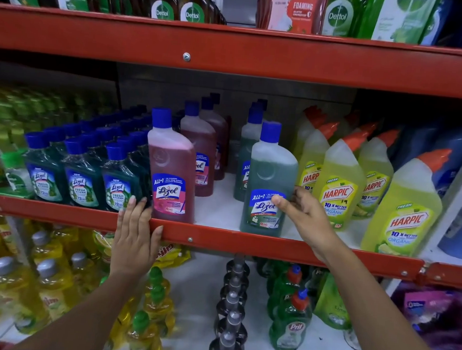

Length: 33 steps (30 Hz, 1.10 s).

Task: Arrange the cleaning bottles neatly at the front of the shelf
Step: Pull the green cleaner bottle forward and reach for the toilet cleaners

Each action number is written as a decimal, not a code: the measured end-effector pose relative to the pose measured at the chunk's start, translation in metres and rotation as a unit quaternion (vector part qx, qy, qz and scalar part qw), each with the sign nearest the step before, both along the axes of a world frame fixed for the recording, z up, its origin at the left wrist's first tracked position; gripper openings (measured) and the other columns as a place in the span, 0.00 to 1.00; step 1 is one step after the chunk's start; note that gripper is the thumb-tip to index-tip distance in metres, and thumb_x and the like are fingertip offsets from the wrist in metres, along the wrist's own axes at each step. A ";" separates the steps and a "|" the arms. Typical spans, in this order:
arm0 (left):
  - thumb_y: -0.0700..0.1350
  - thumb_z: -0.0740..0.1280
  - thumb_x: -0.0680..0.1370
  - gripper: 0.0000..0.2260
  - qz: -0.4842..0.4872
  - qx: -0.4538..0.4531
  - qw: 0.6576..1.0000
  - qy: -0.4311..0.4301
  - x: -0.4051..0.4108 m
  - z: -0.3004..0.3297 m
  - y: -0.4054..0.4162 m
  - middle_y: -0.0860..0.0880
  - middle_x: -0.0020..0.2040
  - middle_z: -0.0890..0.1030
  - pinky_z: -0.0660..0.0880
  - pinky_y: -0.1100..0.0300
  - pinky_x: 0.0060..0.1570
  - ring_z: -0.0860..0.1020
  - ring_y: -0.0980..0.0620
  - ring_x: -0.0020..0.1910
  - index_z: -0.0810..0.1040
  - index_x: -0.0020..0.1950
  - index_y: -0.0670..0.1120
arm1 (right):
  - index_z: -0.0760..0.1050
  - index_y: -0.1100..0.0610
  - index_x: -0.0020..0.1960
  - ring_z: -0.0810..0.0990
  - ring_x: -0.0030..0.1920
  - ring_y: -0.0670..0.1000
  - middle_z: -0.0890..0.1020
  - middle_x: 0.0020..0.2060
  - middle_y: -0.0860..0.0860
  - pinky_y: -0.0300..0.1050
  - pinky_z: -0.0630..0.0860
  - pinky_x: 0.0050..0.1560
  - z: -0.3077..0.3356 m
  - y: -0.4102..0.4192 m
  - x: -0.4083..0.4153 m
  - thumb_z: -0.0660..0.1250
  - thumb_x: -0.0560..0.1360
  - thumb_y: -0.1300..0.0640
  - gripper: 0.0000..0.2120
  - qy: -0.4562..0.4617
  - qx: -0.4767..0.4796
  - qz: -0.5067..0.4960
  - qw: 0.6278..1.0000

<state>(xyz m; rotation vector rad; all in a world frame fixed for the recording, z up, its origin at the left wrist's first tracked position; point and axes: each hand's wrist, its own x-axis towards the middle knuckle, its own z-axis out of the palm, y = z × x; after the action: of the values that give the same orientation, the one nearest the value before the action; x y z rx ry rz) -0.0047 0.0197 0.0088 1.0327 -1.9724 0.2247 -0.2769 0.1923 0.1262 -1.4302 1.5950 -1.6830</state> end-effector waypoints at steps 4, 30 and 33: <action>0.55 0.46 0.82 0.27 -0.004 -0.001 1.000 -0.001 0.000 0.000 -0.001 0.35 0.69 0.70 0.45 0.53 0.77 0.58 0.41 0.75 0.67 0.67 0.36 | 0.74 0.52 0.60 0.82 0.53 0.44 0.83 0.55 0.49 0.38 0.80 0.50 0.001 0.003 0.003 0.66 0.75 0.52 0.14 0.011 0.009 0.000 1.000; 0.56 0.45 0.82 0.27 -0.007 -0.003 1.000 0.007 -0.001 -0.002 -0.003 0.34 0.67 0.71 0.42 0.55 0.77 0.58 0.40 0.73 0.68 0.65 0.36 | 0.72 0.65 0.51 0.78 0.49 0.64 0.79 0.51 0.63 0.48 0.65 0.36 0.054 -0.003 -0.060 0.71 0.68 0.45 0.24 0.311 0.039 -0.490 0.814; 0.57 0.45 0.82 0.28 -0.006 -0.006 1.000 0.006 -0.001 -0.003 -0.003 0.34 0.67 0.71 0.42 0.55 0.77 0.59 0.40 0.73 0.68 0.65 0.36 | 0.72 0.65 0.48 0.78 0.46 0.66 0.79 0.47 0.63 0.47 0.64 0.35 0.054 0.000 -0.057 0.72 0.68 0.46 0.23 0.325 0.023 -0.493 0.806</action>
<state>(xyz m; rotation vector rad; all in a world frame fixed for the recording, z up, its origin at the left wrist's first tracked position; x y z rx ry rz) -0.0061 0.0165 0.0062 1.0128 -1.9630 0.2228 -0.3341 0.1919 0.1799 -1.2777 3.1481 -1.6169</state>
